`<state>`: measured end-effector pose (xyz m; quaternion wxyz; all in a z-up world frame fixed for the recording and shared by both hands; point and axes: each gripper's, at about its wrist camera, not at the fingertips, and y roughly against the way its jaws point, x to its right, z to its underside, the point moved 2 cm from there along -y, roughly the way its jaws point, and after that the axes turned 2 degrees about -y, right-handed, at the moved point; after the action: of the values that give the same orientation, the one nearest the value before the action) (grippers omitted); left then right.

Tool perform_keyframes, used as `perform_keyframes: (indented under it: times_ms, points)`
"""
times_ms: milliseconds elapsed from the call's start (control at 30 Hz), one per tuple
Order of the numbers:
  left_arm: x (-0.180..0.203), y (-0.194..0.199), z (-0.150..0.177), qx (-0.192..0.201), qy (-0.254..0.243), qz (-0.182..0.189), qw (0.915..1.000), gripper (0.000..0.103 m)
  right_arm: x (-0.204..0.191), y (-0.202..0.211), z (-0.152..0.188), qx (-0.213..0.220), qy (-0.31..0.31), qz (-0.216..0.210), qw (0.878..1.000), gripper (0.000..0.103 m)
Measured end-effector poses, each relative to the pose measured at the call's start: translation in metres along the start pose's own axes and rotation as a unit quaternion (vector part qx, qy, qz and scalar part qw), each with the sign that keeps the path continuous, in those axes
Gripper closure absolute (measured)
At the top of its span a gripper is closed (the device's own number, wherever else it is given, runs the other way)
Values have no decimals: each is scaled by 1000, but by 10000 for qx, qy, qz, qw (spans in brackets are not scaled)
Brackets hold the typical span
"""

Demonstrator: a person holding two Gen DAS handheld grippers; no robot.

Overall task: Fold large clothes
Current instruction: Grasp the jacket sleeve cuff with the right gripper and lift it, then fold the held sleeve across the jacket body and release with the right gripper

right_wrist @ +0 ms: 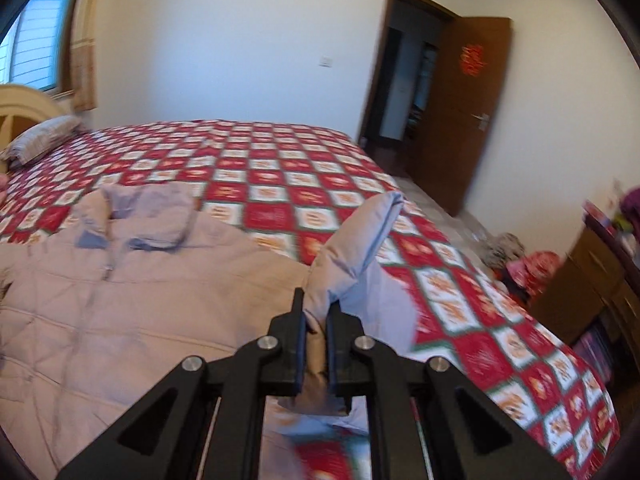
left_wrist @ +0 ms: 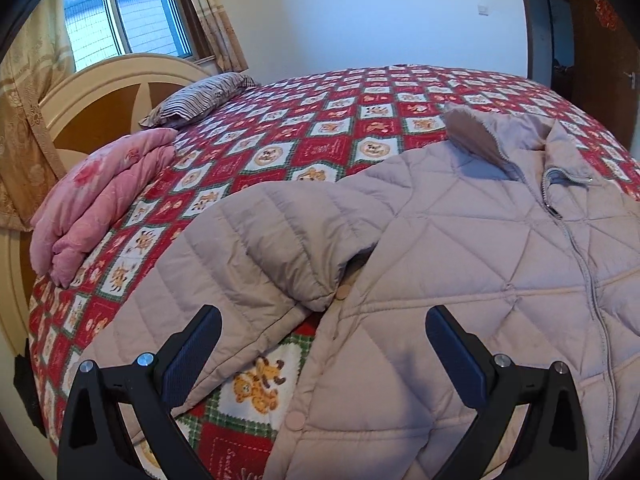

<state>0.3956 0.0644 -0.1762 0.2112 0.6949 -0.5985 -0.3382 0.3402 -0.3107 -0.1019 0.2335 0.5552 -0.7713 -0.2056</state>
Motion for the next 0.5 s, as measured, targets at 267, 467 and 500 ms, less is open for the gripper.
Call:
perform_keyframes:
  times_ms: [267, 467, 500]
  points:
    - [-1, -4, 5, 5, -82, 127, 9999, 1, -110, -16, 8, 39, 580, -708, 9958, 93]
    - [-9, -5, 7, -25, 0, 146, 9999, 1, -165, -31, 25, -86, 896, -1114, 9897, 93]
    - [-10, -4, 7, -19, 10, 138, 9999, 1, -172, -33, 27, -117, 902, -1170, 9890, 93]
